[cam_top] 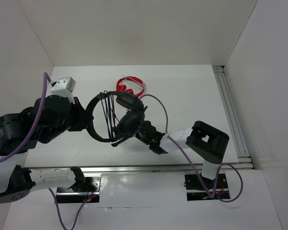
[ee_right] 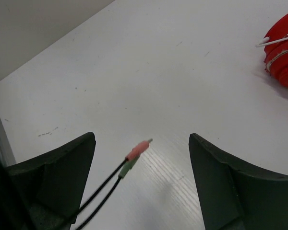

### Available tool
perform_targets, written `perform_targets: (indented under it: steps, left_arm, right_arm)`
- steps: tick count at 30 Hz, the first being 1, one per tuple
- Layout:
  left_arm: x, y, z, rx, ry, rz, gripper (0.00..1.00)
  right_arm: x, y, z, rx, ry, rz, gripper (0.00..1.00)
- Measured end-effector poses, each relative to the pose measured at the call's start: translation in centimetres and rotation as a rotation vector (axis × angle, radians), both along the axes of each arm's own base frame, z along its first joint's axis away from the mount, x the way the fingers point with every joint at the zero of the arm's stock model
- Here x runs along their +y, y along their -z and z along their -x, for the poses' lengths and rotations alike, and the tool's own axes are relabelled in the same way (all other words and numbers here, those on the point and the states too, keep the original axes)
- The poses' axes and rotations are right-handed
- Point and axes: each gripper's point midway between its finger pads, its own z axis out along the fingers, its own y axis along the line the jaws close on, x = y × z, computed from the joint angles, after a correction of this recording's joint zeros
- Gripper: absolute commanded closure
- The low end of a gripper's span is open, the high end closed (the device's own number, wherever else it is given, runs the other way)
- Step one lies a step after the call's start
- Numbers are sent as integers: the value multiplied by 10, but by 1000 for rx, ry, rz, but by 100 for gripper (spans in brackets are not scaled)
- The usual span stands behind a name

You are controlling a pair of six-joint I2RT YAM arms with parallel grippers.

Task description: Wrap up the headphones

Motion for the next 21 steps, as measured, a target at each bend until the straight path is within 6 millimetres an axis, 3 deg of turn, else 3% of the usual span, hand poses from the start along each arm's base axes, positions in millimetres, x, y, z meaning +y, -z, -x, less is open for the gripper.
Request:
perform_targets:
  steps: [4,6,11,14,16,21]
  left_arm:
    - [-2,1,2,8,12,5,100]
    - [-3,1,3,11,18,8,100]
    - [1,0,6,7,22,19,100]
    - [3,-2,8,1,21,28,100]
    - [3,-2,8,1,21,30,100]
    - [3,8,9,18,23,11,100]
  right_arm:
    - [5,5,-3,-5,-1,11,28]
    - [6,10,-4,-2,-3,21,42]
    - [9,22,-3,8,-16,42,56]
    - [10,22,-2,7,-24,33,73]
    - [10,20,-1,2,-27,19,96]
    - [9,19,-1,6,-19,11,98]
